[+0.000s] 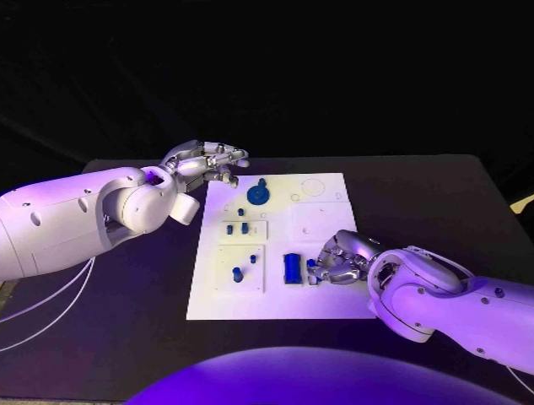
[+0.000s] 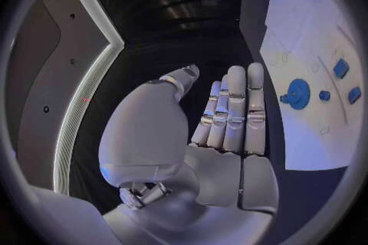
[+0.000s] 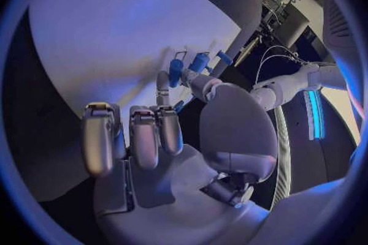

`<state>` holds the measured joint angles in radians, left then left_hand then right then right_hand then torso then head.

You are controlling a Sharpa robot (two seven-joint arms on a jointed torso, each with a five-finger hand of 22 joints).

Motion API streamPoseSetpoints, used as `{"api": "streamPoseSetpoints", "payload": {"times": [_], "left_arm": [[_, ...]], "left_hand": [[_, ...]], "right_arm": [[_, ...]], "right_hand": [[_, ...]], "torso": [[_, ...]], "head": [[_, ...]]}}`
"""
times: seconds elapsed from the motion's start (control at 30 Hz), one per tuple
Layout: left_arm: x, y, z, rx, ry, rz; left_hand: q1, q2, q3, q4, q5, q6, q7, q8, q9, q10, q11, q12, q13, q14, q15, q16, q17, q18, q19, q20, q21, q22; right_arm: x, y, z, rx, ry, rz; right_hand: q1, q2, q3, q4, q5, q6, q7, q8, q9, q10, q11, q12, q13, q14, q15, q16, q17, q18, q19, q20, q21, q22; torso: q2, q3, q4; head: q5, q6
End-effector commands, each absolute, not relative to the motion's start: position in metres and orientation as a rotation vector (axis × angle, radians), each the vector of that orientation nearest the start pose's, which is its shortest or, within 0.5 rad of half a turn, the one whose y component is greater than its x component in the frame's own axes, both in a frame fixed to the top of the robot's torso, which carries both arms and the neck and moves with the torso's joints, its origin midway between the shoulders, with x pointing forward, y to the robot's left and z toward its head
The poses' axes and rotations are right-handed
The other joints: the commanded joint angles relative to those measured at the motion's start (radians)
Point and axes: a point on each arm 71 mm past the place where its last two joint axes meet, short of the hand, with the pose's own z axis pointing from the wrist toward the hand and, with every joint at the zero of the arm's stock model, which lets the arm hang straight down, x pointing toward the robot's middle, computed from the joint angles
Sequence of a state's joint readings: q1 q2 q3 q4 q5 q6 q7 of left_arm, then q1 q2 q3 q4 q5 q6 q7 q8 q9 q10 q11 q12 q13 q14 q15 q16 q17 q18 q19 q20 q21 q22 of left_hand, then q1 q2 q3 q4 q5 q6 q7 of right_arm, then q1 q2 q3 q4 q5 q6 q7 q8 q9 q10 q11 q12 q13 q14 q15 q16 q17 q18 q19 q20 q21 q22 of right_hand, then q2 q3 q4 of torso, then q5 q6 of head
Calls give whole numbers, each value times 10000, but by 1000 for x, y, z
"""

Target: Assemble the parts on the task board

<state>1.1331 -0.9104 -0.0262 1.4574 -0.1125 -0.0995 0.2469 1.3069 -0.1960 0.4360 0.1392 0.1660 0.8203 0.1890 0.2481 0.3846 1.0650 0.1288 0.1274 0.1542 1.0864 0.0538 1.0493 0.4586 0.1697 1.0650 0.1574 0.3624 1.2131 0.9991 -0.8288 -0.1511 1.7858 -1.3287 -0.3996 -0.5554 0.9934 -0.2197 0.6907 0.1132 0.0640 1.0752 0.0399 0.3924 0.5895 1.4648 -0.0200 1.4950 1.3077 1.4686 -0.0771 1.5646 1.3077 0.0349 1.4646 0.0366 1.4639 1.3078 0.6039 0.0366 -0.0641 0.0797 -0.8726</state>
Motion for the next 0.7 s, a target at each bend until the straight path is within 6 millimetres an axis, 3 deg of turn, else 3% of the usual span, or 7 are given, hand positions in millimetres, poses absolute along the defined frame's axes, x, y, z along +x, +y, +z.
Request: {"api": "streamPoseSetpoints", "payload": {"times": [0.03,0.27,0.57,0.7], "left_arm": [[482,249,-216,-11007,16701,-15079],[482,248,-216,-10997,16717,-15099],[482,249,-216,-11008,16736,-15083],[482,249,-216,-11014,16739,-15074]], "left_hand": [[88,124,-38,10,50,-72,3,76,-16,-69,-7,56,22,-69,10,-46,-12,94,91,9,-67,-9],[98,131,-33,9,59,-74,4,80,-18,-71,-6,57,24,-71,10,-45,-13,94,92,9,-71,-8],[99,129,-37,12,60,-74,5,83,-19,-76,-5,56,24,-73,11,-44,-13,94,94,9,-75,-8],[99,128,-38,13,60,-76,6,84,-19,-78,-4,56,24,-74,11,-45,-13,94,94,9,-76,-8]], "right_arm": [[368,-147,-292,1741,21078,5500],[368,-147,-293,1728,21083,5501],[368,-147,-292,1751,21042,5525],[368,-148,-292,1746,21021,5522]], "right_hand": [[-148,-14,-100,33,89,76,3,-27,0,654,-87,49,2052,1022,-80,62,2631,-118,624,-84,27,2325],[-374,-101,-455,261,-5,147,-6,-98,-14,665,-97,63,2075,1022,-91,62,2631,-118,623,-100,21,2324],[-399,-137,-1813,1095,-137,278,-17,-292,-45,668,-106,48,2094,1022,-102,62,2631,-111,610,-114,-17,2314],[-370,-135,-1883,1157,-136,284,-21,-301,-43,666,-108,42,2091,1022,-103,62,2631,-113,616,-117,-4,2318]], "torso": [[1,-3,-6],[-2,-1,-2],[0,0,-4],[-3,0,-4]], "head": [[3,0],[14,0],[18,0],[20,0]]}}
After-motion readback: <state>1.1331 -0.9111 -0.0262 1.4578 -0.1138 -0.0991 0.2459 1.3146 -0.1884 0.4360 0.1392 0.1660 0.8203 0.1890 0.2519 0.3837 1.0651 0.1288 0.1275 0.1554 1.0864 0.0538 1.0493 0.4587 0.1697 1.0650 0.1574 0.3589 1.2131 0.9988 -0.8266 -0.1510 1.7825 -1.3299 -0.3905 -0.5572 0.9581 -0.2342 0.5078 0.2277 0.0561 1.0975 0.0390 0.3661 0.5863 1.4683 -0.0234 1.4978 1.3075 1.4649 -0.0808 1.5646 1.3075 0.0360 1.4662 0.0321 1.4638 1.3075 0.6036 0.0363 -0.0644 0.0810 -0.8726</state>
